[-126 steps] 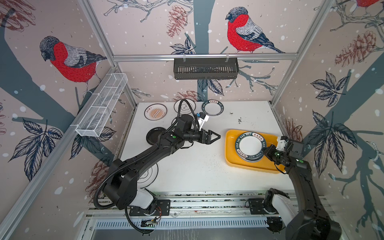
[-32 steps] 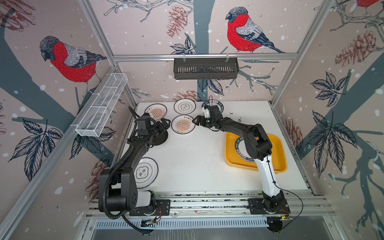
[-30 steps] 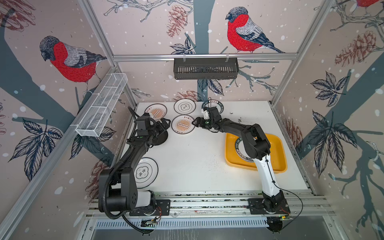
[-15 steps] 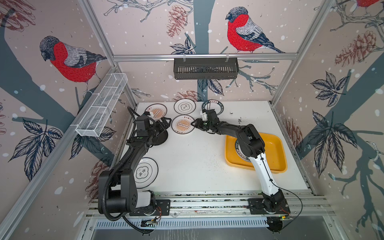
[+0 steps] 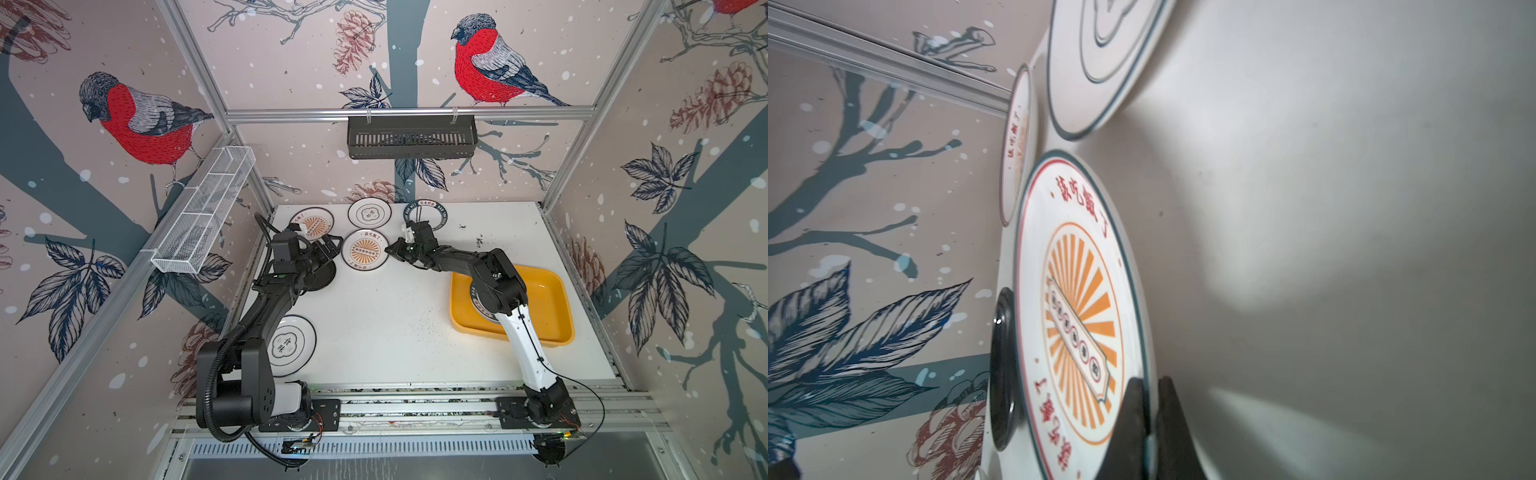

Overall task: Place the plates into the plastic bin on the countertop
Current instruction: 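Reach the right gripper across to the orange-sunburst plate's rim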

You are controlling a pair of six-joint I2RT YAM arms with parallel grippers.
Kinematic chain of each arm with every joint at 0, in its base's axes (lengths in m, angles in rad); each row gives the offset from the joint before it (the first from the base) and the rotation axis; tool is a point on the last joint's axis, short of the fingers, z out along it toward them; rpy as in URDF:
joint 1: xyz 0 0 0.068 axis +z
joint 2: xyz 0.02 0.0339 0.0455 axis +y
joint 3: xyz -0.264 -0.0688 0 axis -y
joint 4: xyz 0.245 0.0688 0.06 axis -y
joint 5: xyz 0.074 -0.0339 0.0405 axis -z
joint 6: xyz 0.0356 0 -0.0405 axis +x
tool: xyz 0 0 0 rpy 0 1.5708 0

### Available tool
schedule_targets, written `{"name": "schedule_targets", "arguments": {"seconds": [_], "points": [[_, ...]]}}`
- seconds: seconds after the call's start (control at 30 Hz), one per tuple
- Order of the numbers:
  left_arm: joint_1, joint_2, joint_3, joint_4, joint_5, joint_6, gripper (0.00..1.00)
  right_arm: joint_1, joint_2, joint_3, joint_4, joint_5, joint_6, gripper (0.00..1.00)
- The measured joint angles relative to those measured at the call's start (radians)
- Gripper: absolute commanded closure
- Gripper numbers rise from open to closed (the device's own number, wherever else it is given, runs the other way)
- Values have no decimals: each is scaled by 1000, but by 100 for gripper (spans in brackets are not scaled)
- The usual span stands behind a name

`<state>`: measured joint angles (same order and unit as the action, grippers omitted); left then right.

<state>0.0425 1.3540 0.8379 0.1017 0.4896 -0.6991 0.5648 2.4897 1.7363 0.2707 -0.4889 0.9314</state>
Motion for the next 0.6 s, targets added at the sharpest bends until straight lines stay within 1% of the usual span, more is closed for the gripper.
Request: {"name": "schedule_targets", "arguments": {"seconds": [0.33, 0.6], "points": [[0, 14, 0, 21, 14, -3, 4, -10, -45, -63, -7, -13, 16, 97], [-14, 34, 6, 21, 26, 1, 4, -6, -105, -52, -118, 40, -59, 97]]}}
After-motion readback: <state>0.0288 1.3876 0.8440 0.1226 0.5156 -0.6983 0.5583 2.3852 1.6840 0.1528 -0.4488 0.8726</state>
